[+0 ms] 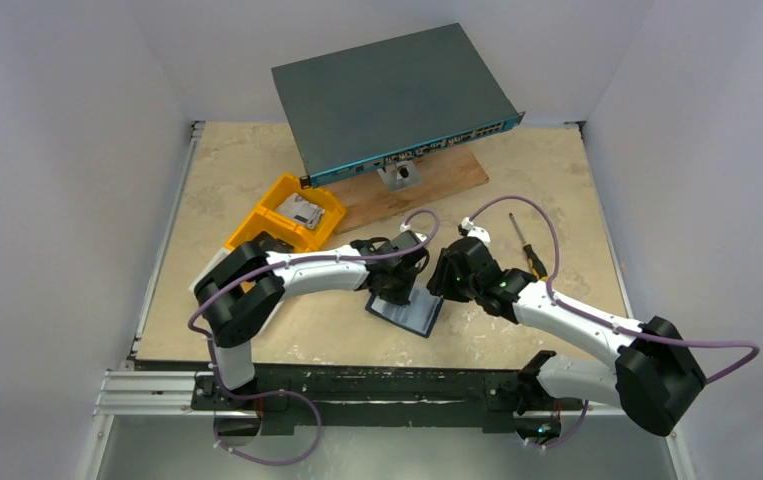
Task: Take the credit cards out of the card holder
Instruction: Remove the credit card from the card holder.
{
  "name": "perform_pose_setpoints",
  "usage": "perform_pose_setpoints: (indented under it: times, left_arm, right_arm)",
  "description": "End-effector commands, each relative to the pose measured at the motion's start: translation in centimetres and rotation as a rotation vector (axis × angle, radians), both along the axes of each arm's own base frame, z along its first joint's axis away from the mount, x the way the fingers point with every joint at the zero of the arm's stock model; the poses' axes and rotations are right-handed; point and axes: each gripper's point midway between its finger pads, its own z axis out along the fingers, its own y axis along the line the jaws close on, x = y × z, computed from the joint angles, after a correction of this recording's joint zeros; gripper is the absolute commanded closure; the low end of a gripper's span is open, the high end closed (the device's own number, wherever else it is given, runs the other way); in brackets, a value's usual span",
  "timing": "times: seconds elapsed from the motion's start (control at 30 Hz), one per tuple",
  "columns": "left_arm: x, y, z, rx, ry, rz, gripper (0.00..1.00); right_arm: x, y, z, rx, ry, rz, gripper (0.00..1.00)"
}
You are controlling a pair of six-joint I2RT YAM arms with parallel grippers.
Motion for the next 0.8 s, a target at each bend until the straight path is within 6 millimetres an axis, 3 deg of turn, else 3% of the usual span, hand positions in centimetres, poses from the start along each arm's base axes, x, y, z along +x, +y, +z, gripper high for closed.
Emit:
perform_pose_setpoints:
  times: [0.0, 0.27, 0.77]
  left_arm:
    - [-0.8, -1.5, 0.9, -0.129, 0.049, -0.021, 1.0]
    - [-1.1, -0.7, 0.1, -0.299, 0.193, 0.091, 1.0]
    - [-1.5, 0.1, -1.0, -0.311, 0.237, 0.125, 1.0]
  right_arm:
    - [0.4, 1.4, 0.6, 0.06, -0.031, 0.048, 0.63]
    - [-0.6, 3.3, -0.5, 0.107, 0.019, 0.122, 0.62]
    - [-1.3, 4.1, -2.4, 0.128, 0.072, 0.116, 0.63]
